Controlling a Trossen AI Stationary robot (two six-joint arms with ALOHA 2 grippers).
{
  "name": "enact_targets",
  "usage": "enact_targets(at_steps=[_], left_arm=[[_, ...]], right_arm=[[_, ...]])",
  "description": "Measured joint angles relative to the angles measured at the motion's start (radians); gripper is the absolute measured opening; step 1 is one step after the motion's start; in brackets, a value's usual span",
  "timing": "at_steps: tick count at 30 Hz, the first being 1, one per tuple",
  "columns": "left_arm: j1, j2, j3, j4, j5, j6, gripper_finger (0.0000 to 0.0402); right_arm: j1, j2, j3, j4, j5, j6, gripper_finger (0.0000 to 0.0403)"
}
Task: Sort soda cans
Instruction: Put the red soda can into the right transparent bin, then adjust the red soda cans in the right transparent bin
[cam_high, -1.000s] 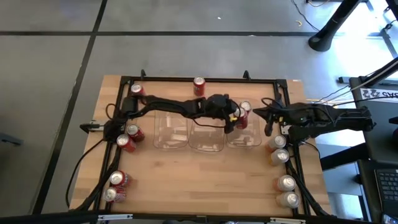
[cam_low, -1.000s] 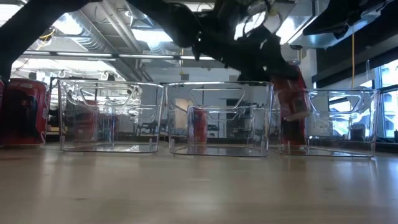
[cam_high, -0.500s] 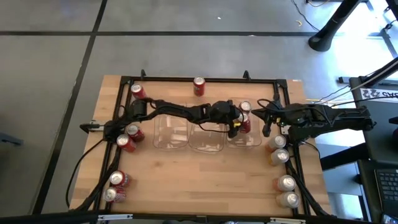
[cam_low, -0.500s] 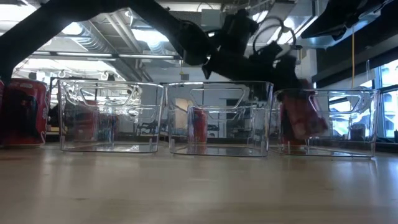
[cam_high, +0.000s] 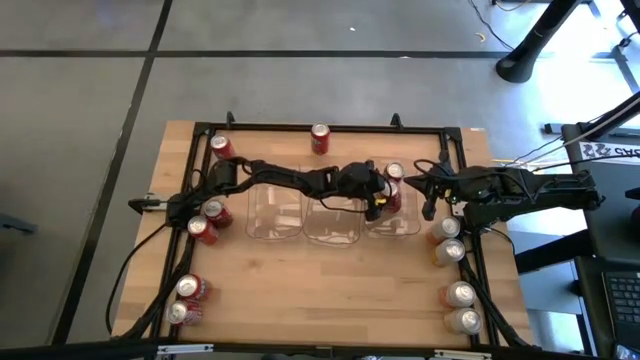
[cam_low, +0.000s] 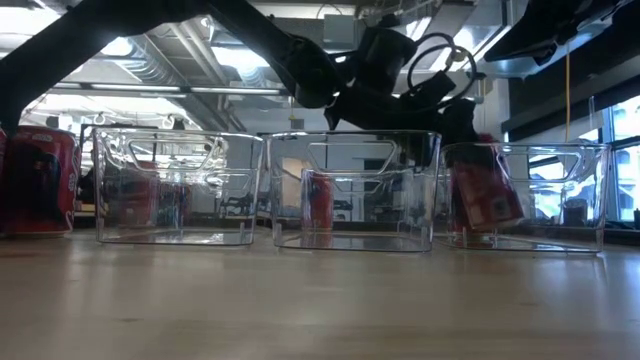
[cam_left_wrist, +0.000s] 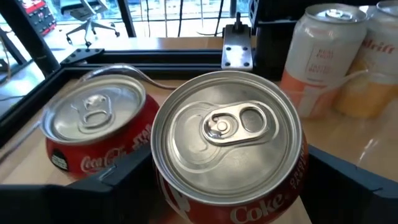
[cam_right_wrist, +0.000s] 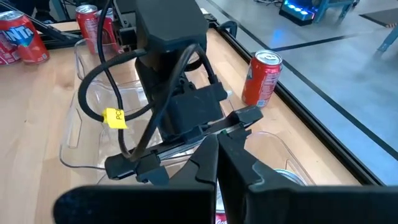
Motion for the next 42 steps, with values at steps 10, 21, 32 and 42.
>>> enact_targets(at_steps=[10, 21, 32, 42], left_arm=[[-0.006, 0.000, 0.000, 0.008, -0.037, 0.016, 0.0306], [-0.010, 0.013, 0.002, 0.062, -0.076, -0.011, 0.0359], [-0.022, 0.010, 0.002, 0.052, -0.078, 0.005, 0.0360], [-0.027, -0.159, 0.002, -0.166, -0.078, 0.042, 0.0362]], right_arm=[[0.000, 0.000, 0.000, 0.000, 0.000, 0.000, 0.0007], [0.000, 0.000, -0.001, -0.001, -0.001, 0.001, 0.0007], [0.000, 0.000, -0.001, -0.001, -0.001, 0.002, 0.0007], [0.000, 0.000, -0.001, -0.001, -0.020, 0.036, 0.0007]])
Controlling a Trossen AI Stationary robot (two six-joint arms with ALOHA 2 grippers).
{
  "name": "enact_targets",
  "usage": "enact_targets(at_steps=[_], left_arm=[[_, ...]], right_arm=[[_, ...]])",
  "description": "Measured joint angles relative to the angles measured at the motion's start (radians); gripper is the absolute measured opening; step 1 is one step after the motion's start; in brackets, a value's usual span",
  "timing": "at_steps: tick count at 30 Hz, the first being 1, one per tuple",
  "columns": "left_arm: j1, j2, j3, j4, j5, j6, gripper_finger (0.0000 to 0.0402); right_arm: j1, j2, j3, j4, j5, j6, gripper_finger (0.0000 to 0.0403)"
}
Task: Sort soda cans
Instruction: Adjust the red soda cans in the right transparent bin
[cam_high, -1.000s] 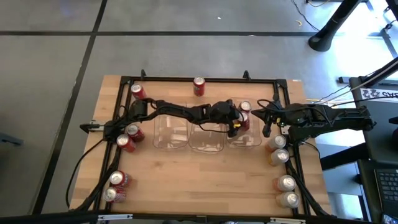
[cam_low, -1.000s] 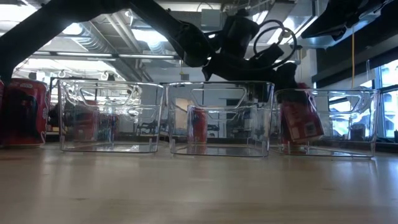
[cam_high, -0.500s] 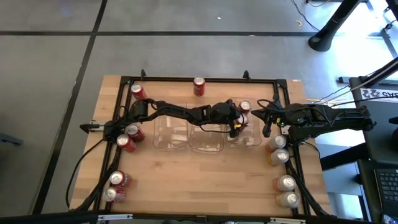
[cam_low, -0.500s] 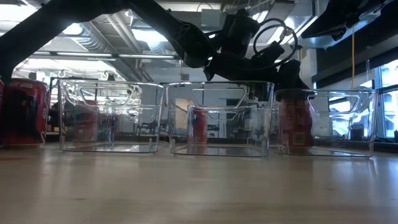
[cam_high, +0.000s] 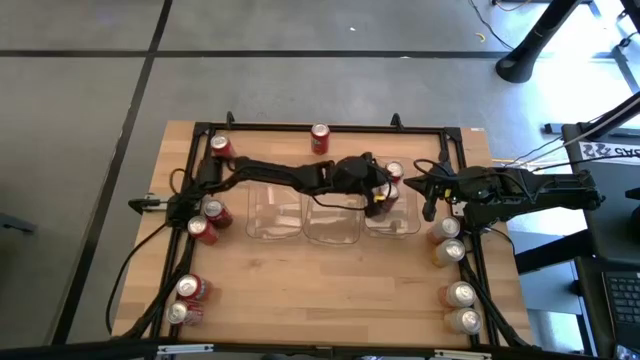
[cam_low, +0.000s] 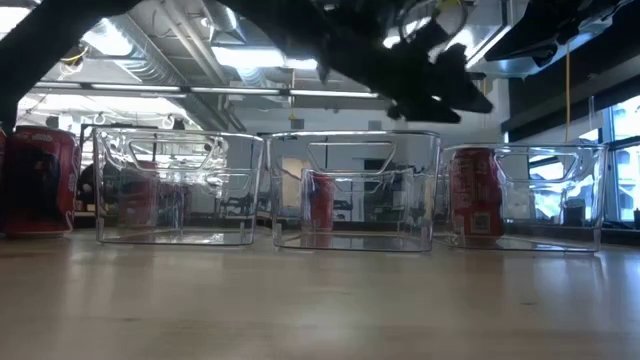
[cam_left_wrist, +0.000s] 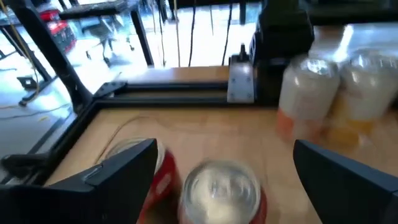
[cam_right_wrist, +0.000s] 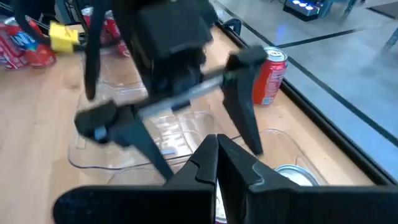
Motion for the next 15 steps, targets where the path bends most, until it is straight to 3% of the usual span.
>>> enact_targets(at_steps=[9, 15], left_arm=[[-0.029, -0.220, -0.002, -0.492, -0.009, 0.031, 0.0363], [-0.061, -0.305, -0.080, -0.640, -0.032, -0.044, 0.0363]], right_arm=[[0.000, 0.009, -0.001, 0.008, -0.024, 0.023, 0.0007], [0.000, 0.077, -0.001, 0.079, -0.087, 0.011, 0.0007]])
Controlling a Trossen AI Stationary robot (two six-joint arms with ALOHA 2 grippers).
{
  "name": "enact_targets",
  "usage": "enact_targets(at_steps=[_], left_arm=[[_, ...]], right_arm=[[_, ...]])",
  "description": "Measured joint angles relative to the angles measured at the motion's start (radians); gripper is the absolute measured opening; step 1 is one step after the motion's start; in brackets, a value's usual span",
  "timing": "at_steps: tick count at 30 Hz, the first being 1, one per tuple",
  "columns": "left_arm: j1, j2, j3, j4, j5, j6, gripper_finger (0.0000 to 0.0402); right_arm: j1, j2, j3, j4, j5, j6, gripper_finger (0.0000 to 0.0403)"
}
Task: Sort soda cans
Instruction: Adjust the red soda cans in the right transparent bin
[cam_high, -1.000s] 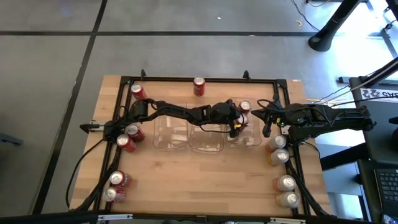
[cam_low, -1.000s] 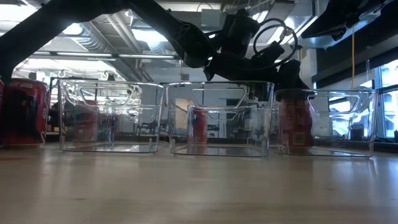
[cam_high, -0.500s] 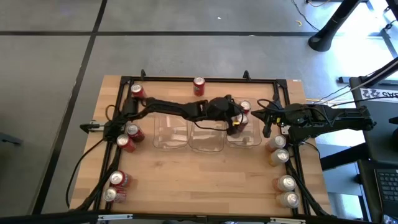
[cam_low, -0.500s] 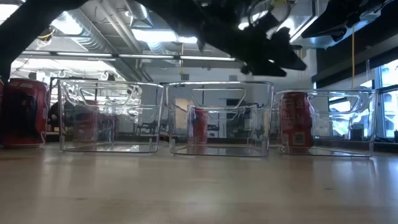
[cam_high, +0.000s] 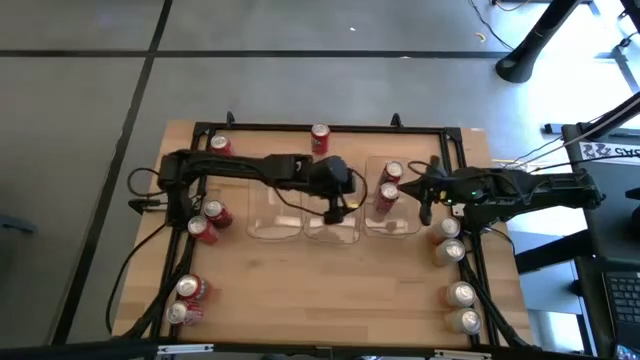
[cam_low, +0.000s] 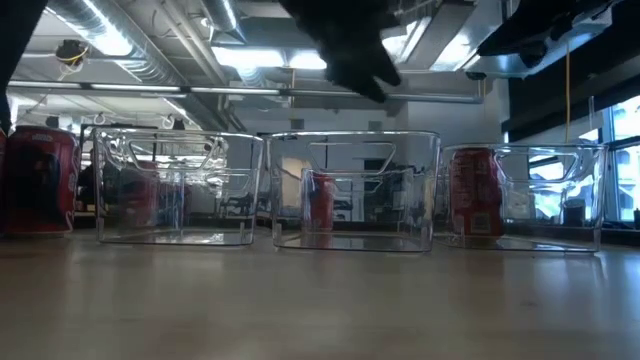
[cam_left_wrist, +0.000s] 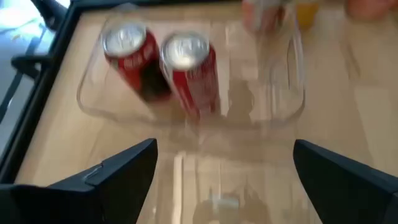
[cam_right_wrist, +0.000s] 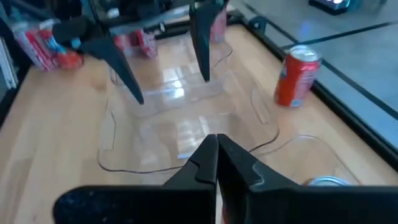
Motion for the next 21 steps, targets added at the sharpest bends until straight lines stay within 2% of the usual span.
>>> enact_targets(at_steps=[4, 9, 13, 21], left_arm=[[-0.028, -0.060, -0.119, 0.021, -0.060, -0.041, 0.0363], [-0.058, -0.143, -0.306, 0.149, -0.081, -0.113, 0.0363], [-0.084, -0.219, -0.463, 0.264, -0.146, -0.148, 0.0363], [-0.155, -0.395, -0.795, 0.640, -0.253, -0.113, 0.0363]], right_arm=[[-0.001, 0.079, 0.000, 0.052, 0.002, -0.046, 0.0007], [-0.001, 0.182, 0.001, 0.093, 0.003, -0.074, 0.0007], [-0.026, 0.278, 0.050, 0.081, 0.011, -0.093, 0.0007], [-0.112, 0.517, 0.266, -0.130, -0.006, -0.124, 0.0007]])
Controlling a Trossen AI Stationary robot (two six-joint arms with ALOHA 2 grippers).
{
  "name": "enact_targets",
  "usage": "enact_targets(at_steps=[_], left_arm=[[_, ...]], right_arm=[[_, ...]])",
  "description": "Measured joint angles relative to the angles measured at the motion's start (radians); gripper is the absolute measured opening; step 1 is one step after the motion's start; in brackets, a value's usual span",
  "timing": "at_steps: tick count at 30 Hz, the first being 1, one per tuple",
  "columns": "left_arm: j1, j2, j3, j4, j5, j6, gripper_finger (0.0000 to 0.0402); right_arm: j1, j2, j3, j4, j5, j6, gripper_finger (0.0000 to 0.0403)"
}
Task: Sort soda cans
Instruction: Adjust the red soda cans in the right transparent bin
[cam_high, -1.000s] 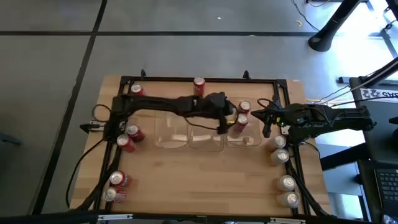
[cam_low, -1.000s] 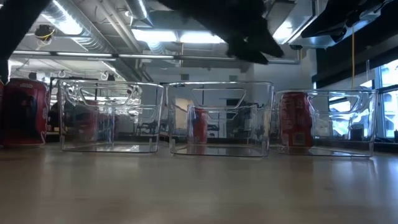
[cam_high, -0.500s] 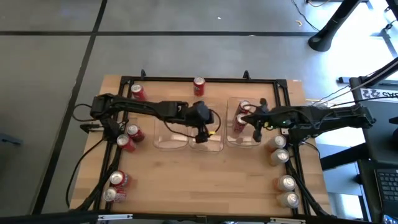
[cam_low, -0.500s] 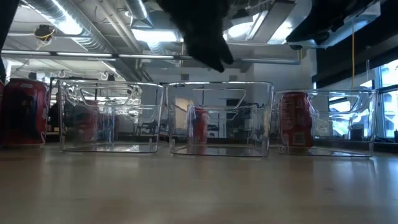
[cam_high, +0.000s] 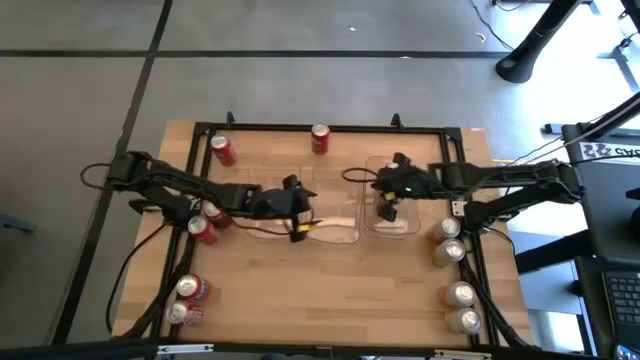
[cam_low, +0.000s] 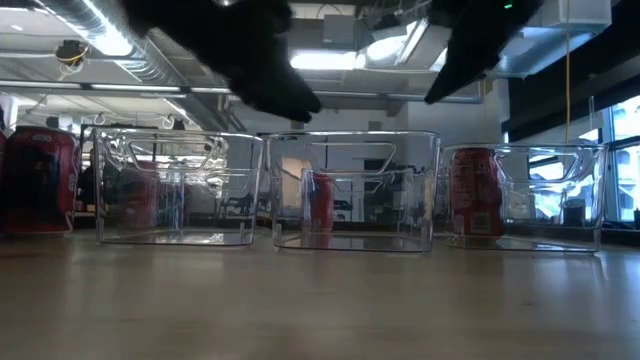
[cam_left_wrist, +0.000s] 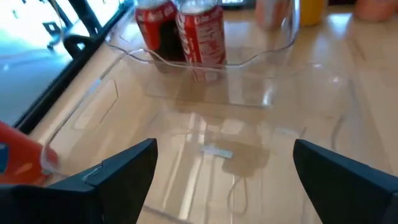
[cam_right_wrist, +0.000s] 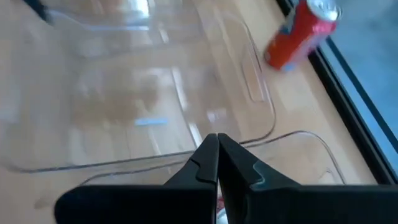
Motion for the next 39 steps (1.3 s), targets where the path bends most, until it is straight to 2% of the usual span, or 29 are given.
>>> enact_targets(at_steps=[4, 9, 13, 17, 25, 39], left_arm=[[-0.028, -0.082, -0.147, 0.212, -0.050, 0.006, 0.0363], [-0.045, -0.099, -0.313, 0.574, -0.056, -0.003, 0.0363], [-0.055, -0.098, -0.395, 0.697, -0.056, -0.036, 0.0363], [-0.057, -0.097, -0.424, 0.698, -0.057, -0.081, 0.0363], [-0.070, -0.097, -0.426, 0.708, -0.056, -0.062, 0.0363], [-0.074, -0.097, -0.426, 0.706, -0.056, -0.059, 0.0363]], right_arm=[[-0.041, 0.115, 0.091, -0.094, -0.023, -0.001, 0.0007], [-0.094, 0.238, 0.162, -0.183, -0.099, 0.000, 0.0007], [-0.101, 0.303, 0.188, -0.219, -0.109, 0.001, 0.0007], [-0.100, 0.350, 0.191, -0.236, -0.107, 0.001, 0.0007], [-0.099, 0.405, 0.191, -0.245, -0.114, 0.019, 0.0007], [-0.098, 0.407, 0.156, -0.266, -0.105, 0.052, 0.0007]])
